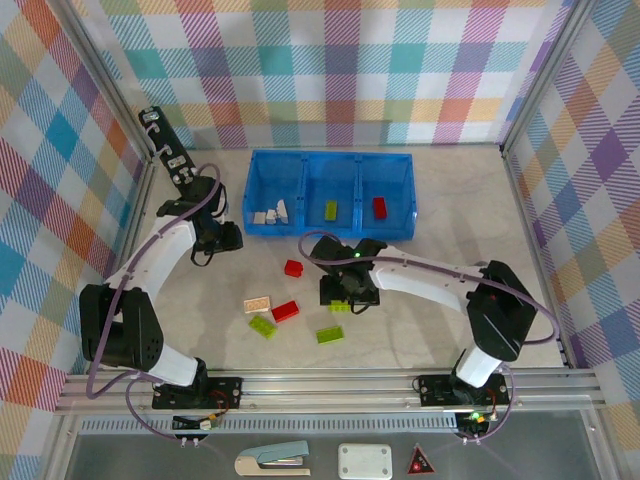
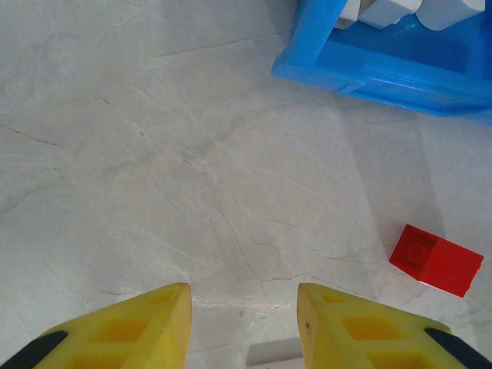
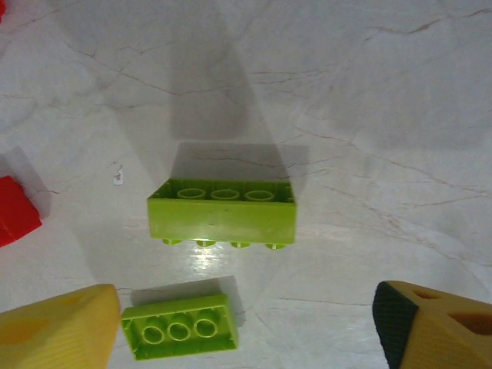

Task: Sort the legos into containers by color
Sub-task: Pick up the lego from the bottom-center of the table.

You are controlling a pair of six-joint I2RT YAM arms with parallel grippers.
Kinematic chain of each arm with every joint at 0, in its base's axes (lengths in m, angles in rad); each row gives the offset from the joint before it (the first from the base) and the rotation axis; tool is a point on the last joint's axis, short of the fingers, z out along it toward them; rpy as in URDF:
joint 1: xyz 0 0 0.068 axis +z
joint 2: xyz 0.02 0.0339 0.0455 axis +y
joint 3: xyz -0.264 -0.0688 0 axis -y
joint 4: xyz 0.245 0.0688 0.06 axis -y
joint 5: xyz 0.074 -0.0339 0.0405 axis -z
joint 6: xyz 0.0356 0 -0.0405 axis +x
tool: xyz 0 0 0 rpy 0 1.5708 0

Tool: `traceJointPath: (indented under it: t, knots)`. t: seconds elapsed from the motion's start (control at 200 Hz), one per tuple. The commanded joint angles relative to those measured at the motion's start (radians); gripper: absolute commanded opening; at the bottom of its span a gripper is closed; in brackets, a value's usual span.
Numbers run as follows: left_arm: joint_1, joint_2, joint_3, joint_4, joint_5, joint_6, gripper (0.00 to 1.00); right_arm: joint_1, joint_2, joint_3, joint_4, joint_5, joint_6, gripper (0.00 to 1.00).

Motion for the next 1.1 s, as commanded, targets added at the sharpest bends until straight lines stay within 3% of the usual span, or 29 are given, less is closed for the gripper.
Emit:
traceJointPath:
  t: [0.0,0.13,0.315,1.095]
  knots:
    - [0.017,-0.042,-0.015,0.028,0.026,0.022,0.41,0.020,0.037,0.028,-0.010,0.030,0.094,0.91]
    - [0.020,-0.051,-0.020,0.033,0.030,0.021,0.41,0.026,0.084,0.035,-0.015,0.037,0.140,0.97]
    - [0.023,-0.056,-0.024,0.036,0.035,0.021,0.41,0.030,0.125,0.033,0.021,0.032,0.129,0.97]
    - [0.031,-0.041,-0.022,0.035,0.040,0.026,0.41,0.032,0.231,0.036,0.081,0.058,0.090,0.81]
